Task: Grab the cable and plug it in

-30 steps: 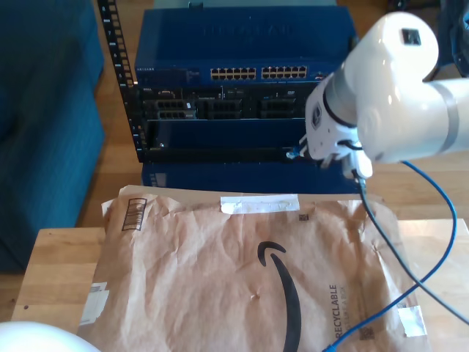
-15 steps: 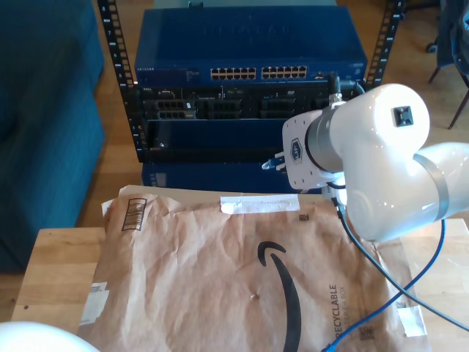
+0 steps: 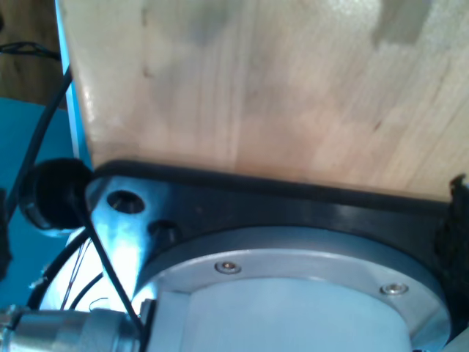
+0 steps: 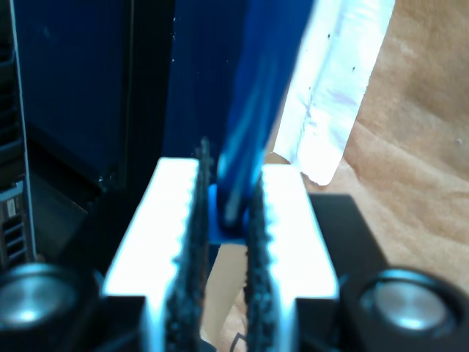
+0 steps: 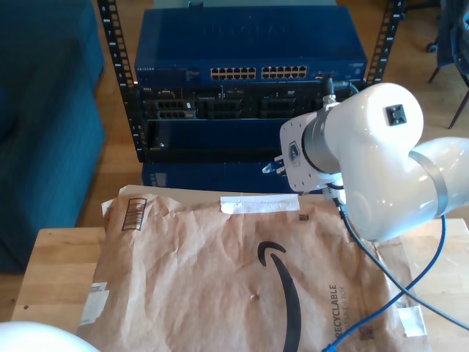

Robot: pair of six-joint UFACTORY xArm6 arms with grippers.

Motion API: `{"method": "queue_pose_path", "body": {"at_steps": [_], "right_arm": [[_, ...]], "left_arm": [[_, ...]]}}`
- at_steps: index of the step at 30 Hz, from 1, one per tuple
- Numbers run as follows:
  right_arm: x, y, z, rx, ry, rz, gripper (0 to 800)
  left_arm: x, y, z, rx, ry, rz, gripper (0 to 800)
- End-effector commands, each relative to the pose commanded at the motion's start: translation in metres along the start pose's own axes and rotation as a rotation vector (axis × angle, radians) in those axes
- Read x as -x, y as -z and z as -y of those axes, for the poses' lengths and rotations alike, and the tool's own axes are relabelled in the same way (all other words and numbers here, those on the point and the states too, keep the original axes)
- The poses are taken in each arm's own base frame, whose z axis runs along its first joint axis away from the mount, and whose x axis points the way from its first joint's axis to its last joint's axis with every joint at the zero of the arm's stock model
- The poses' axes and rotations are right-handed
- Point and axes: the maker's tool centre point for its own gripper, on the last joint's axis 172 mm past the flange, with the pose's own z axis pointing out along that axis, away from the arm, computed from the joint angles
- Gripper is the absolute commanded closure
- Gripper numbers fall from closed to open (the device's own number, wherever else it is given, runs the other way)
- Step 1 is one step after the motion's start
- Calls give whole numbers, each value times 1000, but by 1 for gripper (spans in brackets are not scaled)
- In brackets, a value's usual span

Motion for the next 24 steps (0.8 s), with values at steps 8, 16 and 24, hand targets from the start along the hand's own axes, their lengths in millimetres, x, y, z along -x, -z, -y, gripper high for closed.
{"method": "queue_pose_path", "body": {"at_steps": [8, 16, 24], "right_arm": [[7, 8, 26, -163, -27, 38, 800], [10, 25, 48, -352, -58, 80, 800], [3, 42, 38, -514, -83, 104, 800]], "left_arm": [[0, 0, 0, 0, 0, 2, 0], [0, 0, 0, 0, 0, 2, 0], [0, 0, 0, 0, 0, 2, 0]]}}
